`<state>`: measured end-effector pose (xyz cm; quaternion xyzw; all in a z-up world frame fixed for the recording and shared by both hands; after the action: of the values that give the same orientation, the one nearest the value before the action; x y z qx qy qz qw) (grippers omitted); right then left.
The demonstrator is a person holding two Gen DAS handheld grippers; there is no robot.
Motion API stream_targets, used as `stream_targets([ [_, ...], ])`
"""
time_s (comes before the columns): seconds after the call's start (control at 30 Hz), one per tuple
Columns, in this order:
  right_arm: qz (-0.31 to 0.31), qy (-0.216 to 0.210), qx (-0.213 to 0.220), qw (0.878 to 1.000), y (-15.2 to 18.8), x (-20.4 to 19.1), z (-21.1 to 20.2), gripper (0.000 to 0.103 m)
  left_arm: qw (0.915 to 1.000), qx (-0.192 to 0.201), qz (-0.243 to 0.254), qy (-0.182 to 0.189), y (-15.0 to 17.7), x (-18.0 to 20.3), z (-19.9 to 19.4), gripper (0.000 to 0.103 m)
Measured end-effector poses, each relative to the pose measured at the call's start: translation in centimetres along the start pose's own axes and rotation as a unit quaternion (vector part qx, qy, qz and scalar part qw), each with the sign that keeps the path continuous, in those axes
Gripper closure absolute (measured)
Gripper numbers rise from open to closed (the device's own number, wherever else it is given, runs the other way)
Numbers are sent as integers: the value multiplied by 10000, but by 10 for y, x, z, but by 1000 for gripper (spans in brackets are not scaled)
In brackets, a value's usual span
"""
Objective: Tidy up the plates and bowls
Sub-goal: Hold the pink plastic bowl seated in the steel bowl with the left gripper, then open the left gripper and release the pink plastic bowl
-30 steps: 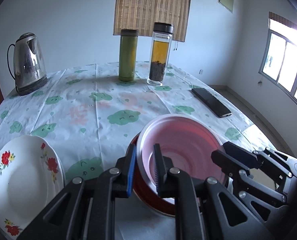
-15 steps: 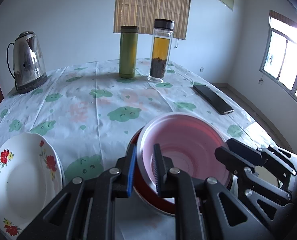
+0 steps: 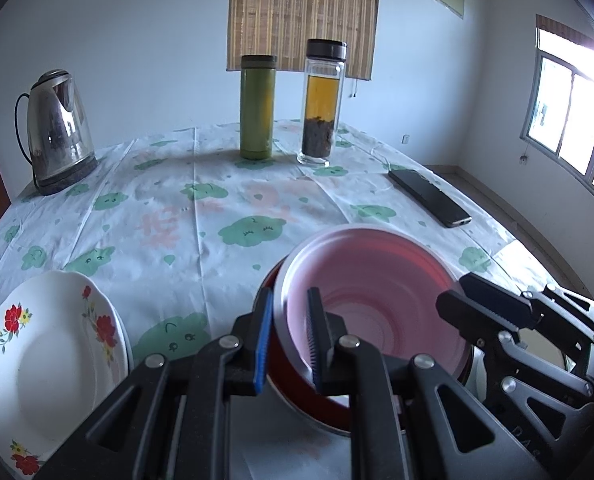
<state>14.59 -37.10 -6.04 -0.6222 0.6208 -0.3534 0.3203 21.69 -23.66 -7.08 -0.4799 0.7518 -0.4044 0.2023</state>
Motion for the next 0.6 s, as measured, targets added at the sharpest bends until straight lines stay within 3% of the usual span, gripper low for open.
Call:
stream_targets([
  [0.6, 49, -41, 76, 10000, 0, 1, -3, 81, 10000, -10, -4, 9, -1, -1, -1, 86],
])
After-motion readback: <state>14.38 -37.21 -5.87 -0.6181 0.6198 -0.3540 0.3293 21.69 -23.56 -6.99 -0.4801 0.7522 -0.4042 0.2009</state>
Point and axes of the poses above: each gripper's, at about its wrist camera, not at the fingertips, and z roughly the way its jaws point, x to its right, y to its underside, the point moved 2 cm from there along z, roughly the way its jaws point, and after that the axes turned 3 degrees about x, right-handed, at the moved point
